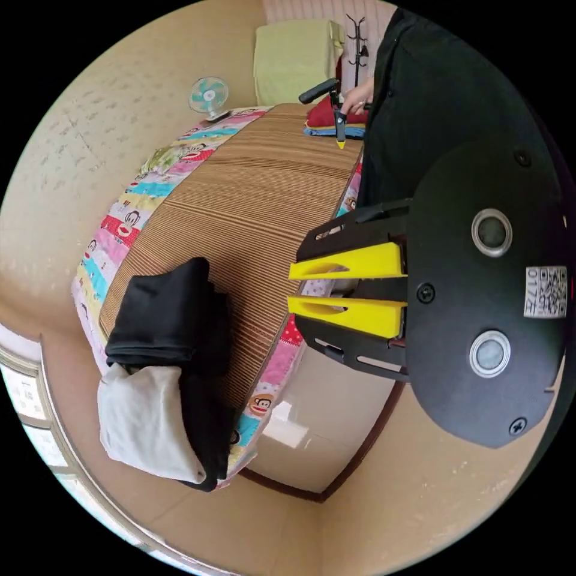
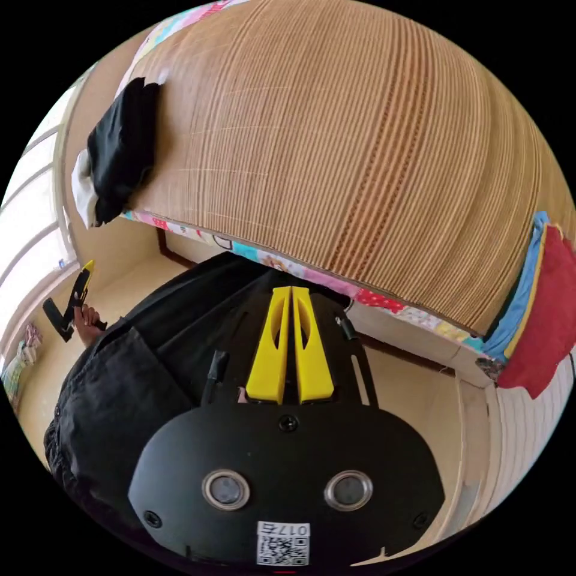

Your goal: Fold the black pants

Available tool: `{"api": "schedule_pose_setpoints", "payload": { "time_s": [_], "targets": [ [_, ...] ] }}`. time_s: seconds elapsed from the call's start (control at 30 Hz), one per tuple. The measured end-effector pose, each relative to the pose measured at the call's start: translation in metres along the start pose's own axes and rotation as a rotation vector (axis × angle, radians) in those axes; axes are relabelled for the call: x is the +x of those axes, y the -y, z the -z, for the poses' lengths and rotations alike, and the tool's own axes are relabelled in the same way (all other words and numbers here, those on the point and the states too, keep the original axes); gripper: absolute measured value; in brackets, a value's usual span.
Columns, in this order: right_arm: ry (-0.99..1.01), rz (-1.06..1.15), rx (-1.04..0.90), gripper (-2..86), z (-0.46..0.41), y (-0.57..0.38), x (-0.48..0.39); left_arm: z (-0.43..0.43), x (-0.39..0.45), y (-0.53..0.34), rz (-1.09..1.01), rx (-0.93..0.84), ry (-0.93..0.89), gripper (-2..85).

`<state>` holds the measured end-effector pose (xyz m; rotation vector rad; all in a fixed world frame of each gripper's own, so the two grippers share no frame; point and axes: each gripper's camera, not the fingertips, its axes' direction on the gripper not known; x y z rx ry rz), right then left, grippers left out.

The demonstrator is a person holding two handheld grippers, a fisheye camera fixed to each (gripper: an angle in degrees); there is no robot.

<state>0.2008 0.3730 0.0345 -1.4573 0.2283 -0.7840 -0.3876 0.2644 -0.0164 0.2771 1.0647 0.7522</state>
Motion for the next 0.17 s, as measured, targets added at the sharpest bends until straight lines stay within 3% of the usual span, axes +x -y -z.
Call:
{"api": "schedule_pose_setpoints", "payload": {
  "time_s": [0.17],
  "targets": [
    [0.145, -0.328, 0.288, 2.9, 0.037, -0.092, 0.123, -0.012, 0.166, 0.023, -0.545, 0.101, 0.19, 0.3]
  ]
}}
